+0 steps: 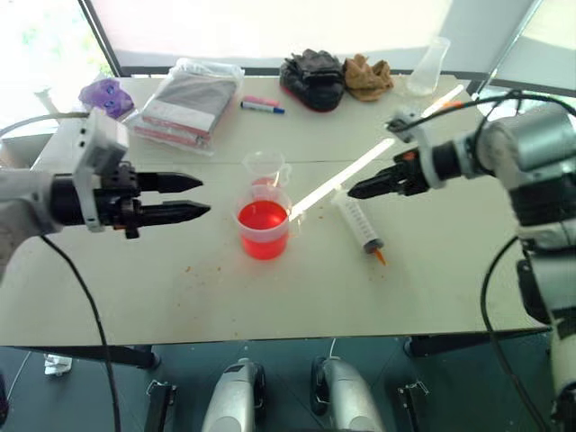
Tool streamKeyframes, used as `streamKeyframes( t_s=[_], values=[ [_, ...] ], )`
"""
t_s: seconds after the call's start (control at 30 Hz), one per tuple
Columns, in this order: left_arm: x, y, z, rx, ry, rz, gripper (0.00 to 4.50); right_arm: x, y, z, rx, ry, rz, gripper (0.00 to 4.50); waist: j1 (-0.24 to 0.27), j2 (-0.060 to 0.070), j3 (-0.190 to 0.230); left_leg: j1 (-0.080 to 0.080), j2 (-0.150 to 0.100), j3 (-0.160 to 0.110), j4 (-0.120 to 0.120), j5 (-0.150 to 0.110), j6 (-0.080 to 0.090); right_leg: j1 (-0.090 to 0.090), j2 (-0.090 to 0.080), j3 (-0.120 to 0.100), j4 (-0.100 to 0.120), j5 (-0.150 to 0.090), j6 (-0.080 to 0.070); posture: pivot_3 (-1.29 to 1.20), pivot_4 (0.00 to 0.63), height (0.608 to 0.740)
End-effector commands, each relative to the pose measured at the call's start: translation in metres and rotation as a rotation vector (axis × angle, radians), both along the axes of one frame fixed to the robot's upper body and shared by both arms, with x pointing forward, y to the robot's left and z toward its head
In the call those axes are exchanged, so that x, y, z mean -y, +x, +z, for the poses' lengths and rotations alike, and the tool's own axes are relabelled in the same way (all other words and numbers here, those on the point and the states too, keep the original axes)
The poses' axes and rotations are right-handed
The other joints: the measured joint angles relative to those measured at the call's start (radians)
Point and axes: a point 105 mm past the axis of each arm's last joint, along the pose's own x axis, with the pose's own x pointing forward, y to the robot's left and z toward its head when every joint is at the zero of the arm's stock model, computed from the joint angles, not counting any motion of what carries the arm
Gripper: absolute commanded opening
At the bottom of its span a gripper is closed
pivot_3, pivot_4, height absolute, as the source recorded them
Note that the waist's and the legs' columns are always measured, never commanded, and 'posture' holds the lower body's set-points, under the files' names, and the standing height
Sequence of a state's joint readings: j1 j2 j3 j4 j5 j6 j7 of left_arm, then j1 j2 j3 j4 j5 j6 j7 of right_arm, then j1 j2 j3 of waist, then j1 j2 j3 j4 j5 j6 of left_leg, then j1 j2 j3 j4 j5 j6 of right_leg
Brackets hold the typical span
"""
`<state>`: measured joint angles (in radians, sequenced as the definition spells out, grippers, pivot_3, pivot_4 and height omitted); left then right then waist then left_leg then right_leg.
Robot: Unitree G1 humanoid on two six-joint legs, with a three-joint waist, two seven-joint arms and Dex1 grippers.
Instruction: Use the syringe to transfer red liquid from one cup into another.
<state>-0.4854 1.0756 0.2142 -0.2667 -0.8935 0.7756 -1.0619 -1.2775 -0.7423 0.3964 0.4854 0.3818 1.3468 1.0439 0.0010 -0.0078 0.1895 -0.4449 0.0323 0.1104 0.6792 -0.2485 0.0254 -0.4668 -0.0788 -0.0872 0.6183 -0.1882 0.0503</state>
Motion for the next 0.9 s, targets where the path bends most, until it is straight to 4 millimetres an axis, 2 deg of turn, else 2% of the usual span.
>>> streamKeyframes(
  t_s=[0.03,0.2,0.53,0.63,0.77,0.8,0.9],
  values=[
    [0.005,-0.002,0.004,0.056,-0.031,0.012,2.58,0.012,0.023,-0.009,0.003,-0.098,-0.087,4.49,0.001,0.0,0.0,0.0,0.0,0.0,0.001,0.0,0.0,0.0,0.0,0.0,0.0,0.0,0.0,0.0,0.15,0.74],
    [0.005,-0.006,-0.01,0.051,-0.041,0.056,2.58,0.005,0.034,-0.031,-0.029,-0.193,-0.037,4.49,-0.011,0.0,0.0,0.0,0.0,0.0,0.001,0.0,0.0,0.001,-0.001,0.0,0.0,0.001,0.003,0.0,0.15,0.74],
    [0.009,-0.014,-0.028,0.052,-0.081,0.138,2.58,-0.021,0.034,-0.072,-0.113,-0.292,0.04,4.49,-0.021,-0.001,-0.001,0.002,0.0,-0.001,0.002,0.001,-0.001,0.001,0.0,0.0,0.006,0.002,0.005,0.0,0.15,0.74],
    [0.01,-0.016,-0.034,0.05,-0.093,0.163,2.58,-0.018,0.032,-0.091,-0.136,-0.367,0.054,3.58,-0.022,-0.001,-0.001,0.004,0.0,-0.002,0.002,0.001,-0.001,0.002,0.0,0.0,0.007,0.002,0.005,0.0,0.15,0.74],
    [0.01,-0.021,-0.041,0.043,-0.108,0.202,2.58,-0.012,0.03,-0.103,-0.157,-0.394,0.037,1.73,-0.023,-0.002,-0.002,0.007,0.0,-0.002,0.003,0.001,-0.002,0.005,0.0,0.0,0.008,0.002,0.004,0.0,0.15,0.74],
    [0.01,-0.021,-0.042,0.043,-0.114,0.214,2.58,-0.012,0.03,-0.104,-0.157,-0.394,0.035,1.5,-0.022,-0.003,-0.003,0.009,0.001,-0.002,0.002,0.001,-0.002,0.006,0.0,0.0,0.008,0.001,0.004,0.0,0.15,0.74],
    [0.008,-0.021,-0.043,0.046,-0.124,0.237,2.58,-0.013,0.028,-0.104,-0.173,-0.375,0.021,1.49,-0.022,-0.004,-0.004,0.011,0.001,-0.002,0.002,0.001,-0.002,0.008,0.0,0.0,0.009,0.0,0.002,0.0,0.15,0.74]
  ],
)
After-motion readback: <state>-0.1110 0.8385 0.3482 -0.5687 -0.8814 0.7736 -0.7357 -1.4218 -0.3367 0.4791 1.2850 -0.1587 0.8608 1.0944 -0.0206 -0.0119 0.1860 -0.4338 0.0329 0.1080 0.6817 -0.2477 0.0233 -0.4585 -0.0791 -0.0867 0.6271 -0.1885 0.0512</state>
